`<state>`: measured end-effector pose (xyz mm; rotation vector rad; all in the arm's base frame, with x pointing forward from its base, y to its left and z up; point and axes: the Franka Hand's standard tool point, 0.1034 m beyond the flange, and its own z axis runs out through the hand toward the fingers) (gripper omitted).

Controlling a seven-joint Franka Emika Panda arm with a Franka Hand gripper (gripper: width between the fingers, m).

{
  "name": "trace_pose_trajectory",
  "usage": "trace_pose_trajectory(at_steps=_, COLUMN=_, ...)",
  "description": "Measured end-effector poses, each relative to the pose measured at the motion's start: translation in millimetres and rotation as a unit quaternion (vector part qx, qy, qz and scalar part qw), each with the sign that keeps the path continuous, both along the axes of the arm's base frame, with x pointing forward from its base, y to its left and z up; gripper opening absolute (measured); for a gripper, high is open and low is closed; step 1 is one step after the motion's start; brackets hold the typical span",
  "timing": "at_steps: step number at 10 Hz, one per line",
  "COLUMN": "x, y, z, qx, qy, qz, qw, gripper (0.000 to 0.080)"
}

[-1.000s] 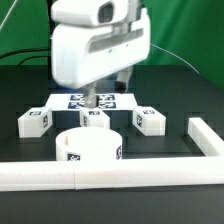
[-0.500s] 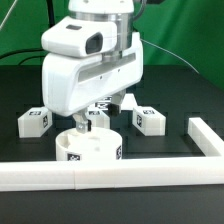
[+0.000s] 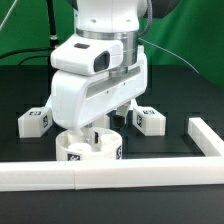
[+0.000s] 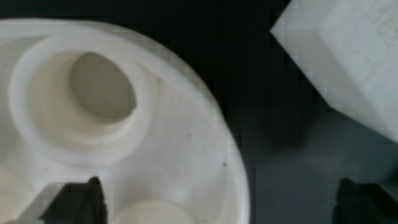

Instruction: Assemble stool

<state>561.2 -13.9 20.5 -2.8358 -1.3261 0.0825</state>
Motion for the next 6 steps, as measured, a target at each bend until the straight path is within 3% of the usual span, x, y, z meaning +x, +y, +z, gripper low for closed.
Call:
trace_pose_trajectory(at_steps=2, x=0.0, y=-0.2, z=0.0, qx=0.000, qy=0.000, qz=0.000, qw=1.000, gripper=0.0399)
trace_pose_trajectory(at_steps=3, x=0.0, y=-0.3, z=0.0, qx=0.000, qy=0.000, qz=0.000, qw=1.000, gripper=0.0399)
trace_pose_trajectory(at_steps=4, x=-0.1, y=-0.2, z=0.0, qx=0.000, qy=0.000, qz=0.000, qw=1.000, gripper=0.0197)
trace_pose_trajectory(at_steps=5, x=-0.1, y=-0.2, z=0.0, qx=0.000, qy=0.000, qz=0.000, qw=1.000, gripper=0.0074)
trace_pose_trajectory(at_steps=6, x=0.0, y=-0.3, z=0.0, qx=0.000, qy=0.000, qz=0.000, qw=1.000, gripper=0.0074)
